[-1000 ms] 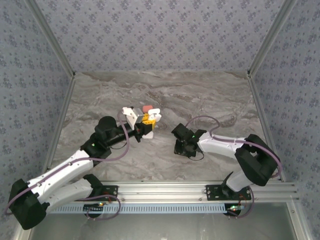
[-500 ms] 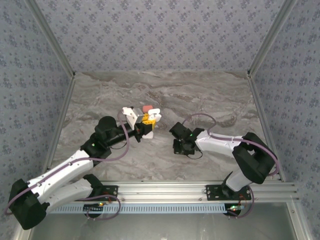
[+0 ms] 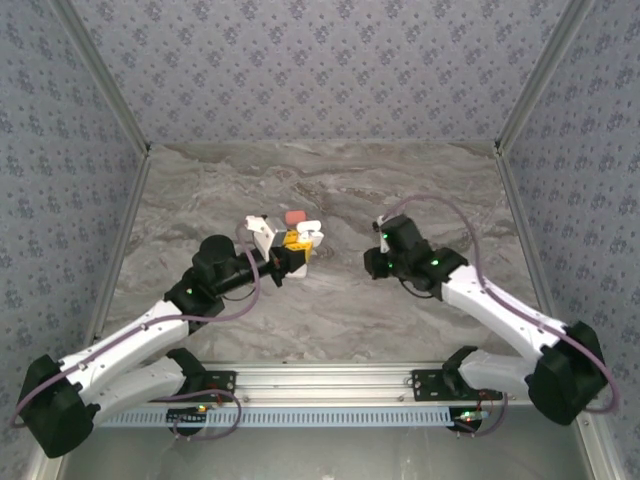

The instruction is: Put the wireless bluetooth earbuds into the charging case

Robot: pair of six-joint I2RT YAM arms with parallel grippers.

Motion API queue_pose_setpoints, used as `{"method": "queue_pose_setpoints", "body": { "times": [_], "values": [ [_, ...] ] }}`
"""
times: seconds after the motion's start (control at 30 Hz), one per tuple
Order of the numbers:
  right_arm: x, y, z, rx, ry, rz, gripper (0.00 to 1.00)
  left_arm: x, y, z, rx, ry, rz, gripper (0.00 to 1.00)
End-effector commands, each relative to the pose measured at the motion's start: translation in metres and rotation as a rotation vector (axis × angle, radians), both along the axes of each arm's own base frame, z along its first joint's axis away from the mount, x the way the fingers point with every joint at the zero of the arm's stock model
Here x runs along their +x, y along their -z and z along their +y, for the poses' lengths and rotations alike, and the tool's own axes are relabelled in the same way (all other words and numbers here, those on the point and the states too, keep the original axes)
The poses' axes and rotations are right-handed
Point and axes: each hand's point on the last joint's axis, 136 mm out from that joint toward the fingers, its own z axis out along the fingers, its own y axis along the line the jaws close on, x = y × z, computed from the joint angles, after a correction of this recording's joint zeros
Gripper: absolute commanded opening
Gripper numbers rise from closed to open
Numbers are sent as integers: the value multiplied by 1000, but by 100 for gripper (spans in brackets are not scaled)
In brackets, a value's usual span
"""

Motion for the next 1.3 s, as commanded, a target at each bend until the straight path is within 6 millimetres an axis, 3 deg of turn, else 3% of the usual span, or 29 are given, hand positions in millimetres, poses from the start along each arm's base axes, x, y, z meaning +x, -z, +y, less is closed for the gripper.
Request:
{"method": "queue_pose_setpoints", "body": {
  "times": [0.0,0.2,0.43,0.63,1.27],
  "values": [
    [4,-54,2,-17,-182,-183,21,-3,-21,-7,-69,47,-23,0],
    [2,-126,11,-41,-382,-395,21,-5,-28,-22,-93,125,-13,0],
    [-12,-182,29,-25,-558,-553,21,-4,-43,-37,-146,192,-20,0],
    [-21,-184,41,-57,-637,-590,21,-5,-52,-44,-201,224,-14,0],
    [-15,-177,62,-72,-667,-626,20,-6,-57,-48,-218,233,-12,0]
  ]
}}
